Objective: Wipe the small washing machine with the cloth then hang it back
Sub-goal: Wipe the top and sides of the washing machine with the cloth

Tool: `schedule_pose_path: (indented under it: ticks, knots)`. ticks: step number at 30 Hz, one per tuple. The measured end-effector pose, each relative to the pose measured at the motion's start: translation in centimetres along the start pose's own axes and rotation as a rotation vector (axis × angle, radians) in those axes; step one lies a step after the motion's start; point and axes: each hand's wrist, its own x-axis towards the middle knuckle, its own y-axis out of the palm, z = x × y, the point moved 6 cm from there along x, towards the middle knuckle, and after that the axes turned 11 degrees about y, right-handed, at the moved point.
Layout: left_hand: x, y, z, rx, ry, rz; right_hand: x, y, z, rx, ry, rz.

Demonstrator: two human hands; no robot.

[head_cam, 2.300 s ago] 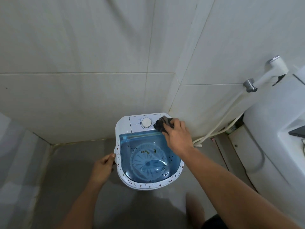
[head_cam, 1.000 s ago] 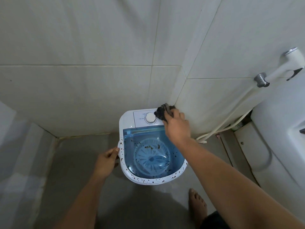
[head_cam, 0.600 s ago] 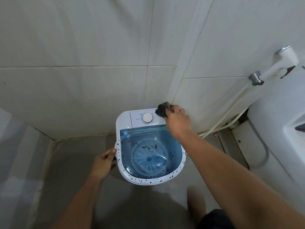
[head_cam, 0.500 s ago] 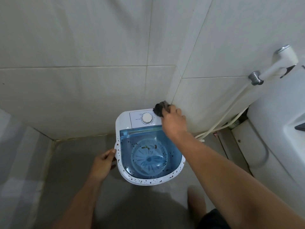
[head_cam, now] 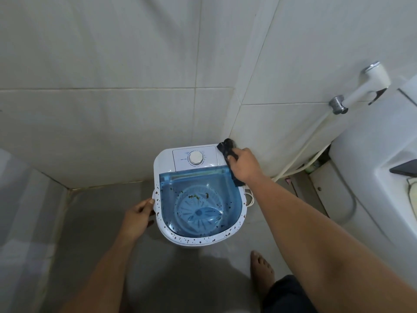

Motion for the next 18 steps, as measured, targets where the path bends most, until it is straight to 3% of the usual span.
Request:
schedule_pose_path:
  ticks: [18]
  knots:
    - [0.1, 0.4, 0.5, -0.022, -0.012, 0.005, -10.4, 2.9, -8.5, 0.385, 0.126, -0.123]
